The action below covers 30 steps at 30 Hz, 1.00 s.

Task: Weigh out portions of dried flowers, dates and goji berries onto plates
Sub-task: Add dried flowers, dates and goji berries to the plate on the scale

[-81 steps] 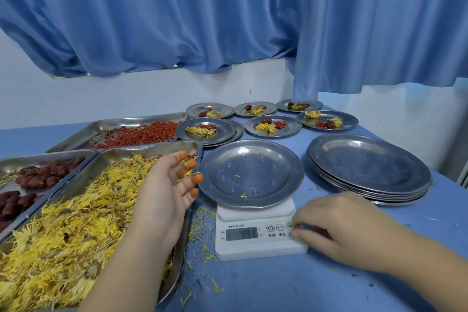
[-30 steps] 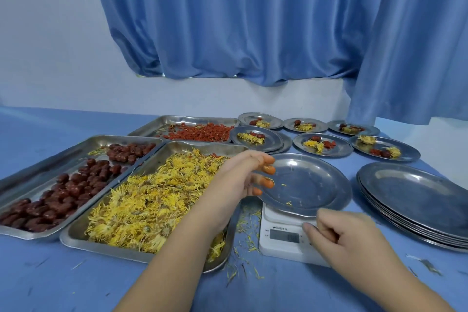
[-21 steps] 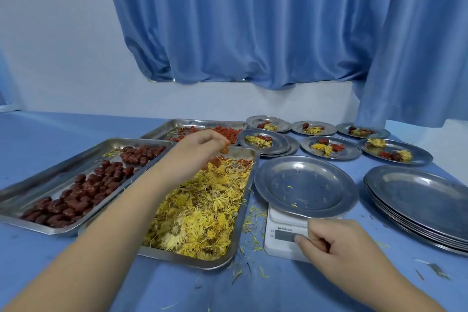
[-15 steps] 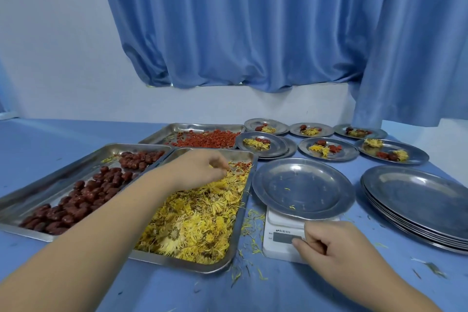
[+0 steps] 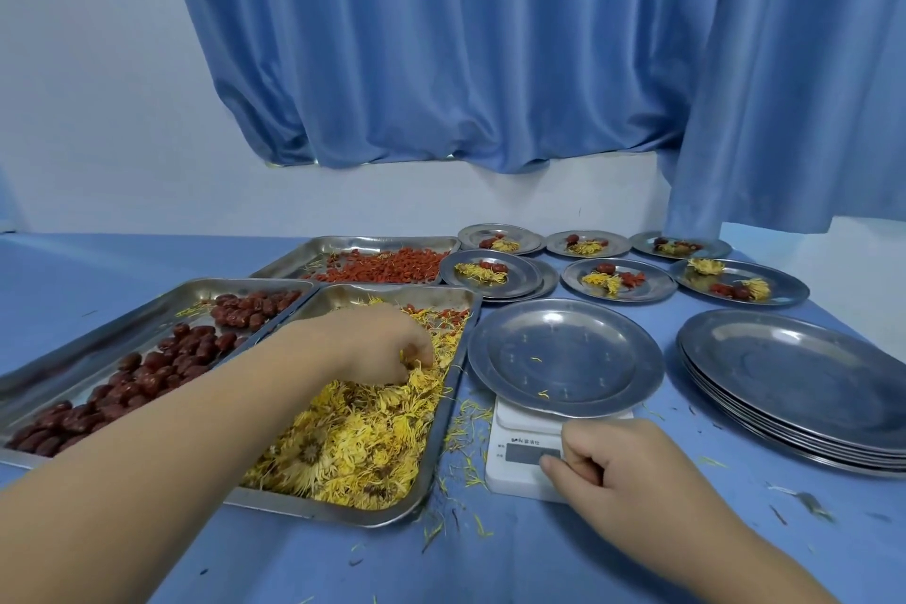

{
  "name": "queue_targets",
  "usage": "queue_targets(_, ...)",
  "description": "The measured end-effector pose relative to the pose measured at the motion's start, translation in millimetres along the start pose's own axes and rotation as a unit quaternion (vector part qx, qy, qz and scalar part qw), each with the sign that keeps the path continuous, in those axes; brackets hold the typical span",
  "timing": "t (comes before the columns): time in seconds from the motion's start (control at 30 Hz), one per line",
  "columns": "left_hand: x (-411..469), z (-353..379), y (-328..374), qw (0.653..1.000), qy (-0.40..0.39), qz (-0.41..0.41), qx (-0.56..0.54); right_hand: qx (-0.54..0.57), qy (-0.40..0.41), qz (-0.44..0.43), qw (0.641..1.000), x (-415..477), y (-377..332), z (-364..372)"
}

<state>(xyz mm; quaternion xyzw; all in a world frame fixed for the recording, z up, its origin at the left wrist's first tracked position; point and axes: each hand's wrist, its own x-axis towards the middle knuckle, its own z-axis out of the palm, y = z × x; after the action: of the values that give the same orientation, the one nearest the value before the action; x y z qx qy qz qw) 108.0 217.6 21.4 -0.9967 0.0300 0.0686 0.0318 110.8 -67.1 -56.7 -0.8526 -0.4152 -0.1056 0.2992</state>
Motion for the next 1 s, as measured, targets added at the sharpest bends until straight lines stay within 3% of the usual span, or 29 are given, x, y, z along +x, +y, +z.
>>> queue_targets(0.33,-18.5,-22.0,-7.7,0.986,0.110,-0.018,-0.124,0.002,0.013,-0.005,1.000,-1.2,-2.1,-2.2)
queue_targets(0.8,-34.1,-37.3,-20.7,0.929,0.176,-0.029,-0.325,-0.003,0.014,0.005,1.000,-1.5,-3.2,-2.4)
queue_targets(1.0,-34.0,-40.2,-22.3,0.912,0.210,-0.043,-0.351,-0.008,0.013,0.001,1.000,-0.7,-3.6,-1.1)
